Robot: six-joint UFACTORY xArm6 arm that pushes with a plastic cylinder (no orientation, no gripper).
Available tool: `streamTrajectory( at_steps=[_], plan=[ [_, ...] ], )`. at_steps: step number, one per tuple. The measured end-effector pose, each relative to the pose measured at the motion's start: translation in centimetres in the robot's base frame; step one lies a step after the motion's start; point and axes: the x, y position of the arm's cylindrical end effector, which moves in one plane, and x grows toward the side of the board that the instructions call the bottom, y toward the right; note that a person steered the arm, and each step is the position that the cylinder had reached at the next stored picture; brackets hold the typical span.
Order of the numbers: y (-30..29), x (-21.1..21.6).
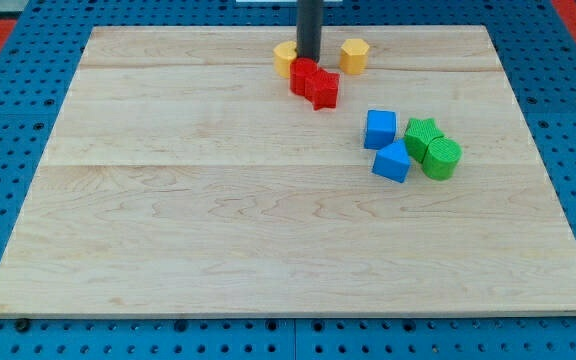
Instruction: Move the red circle towards bottom center
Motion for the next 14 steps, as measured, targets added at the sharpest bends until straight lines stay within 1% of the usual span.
streamTrajectory(
  at_steps=[3,4,5,6,7,9,10,11,12,14],
  plan=[
    [-0.6,4.3],
    [-0.6,4.5],
    [0.4,6.2],
    [-0.6,10.2],
    [1.8,11.8],
    [3.2,15.7],
    [3.1,16.1],
    [3.3,14.2],
    [1.5,11.8],
    [0.5,11.8]
  ],
)
